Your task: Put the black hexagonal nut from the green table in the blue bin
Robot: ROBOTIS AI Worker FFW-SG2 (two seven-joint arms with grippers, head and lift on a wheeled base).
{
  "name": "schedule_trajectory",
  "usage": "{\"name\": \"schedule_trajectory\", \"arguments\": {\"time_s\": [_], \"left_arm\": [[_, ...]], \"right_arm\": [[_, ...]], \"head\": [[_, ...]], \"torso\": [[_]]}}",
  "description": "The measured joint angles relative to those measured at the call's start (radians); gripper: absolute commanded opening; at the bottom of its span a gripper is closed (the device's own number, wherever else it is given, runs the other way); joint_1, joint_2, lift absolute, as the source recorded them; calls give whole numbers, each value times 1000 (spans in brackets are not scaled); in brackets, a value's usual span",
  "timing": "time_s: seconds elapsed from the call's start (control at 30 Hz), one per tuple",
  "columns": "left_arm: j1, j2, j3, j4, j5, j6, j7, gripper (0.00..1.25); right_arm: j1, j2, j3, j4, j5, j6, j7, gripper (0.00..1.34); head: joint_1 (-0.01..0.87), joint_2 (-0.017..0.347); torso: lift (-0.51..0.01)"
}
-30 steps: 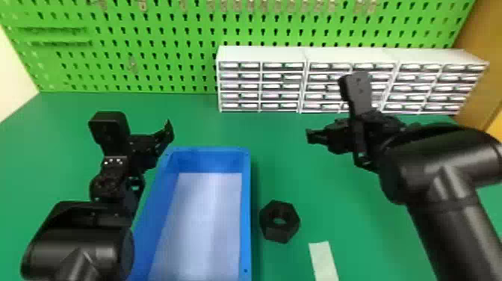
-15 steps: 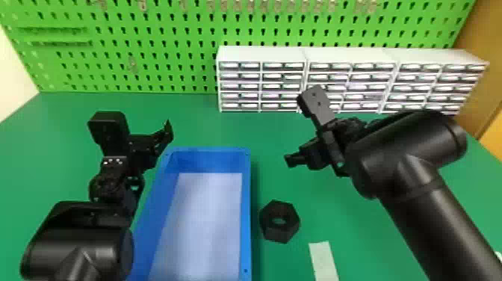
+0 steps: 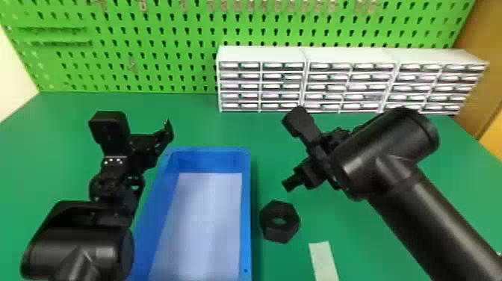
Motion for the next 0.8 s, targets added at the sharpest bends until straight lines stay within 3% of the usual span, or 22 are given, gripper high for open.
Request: {"name": "schedule_trajectory", "arguments": {"time_s": [0.33,0.8], "left_arm": [[-1,1,0,0,-1,0,0,1002],[-1,1,0,0,-2,1,0,1002]], "right_arm": [[-20,9,60,35,-25,23,0,884],[-20,14,81,86,-57,19,0,884]], "head": [[686,51],[686,51]], "torso": [[-96],[-96]]}}
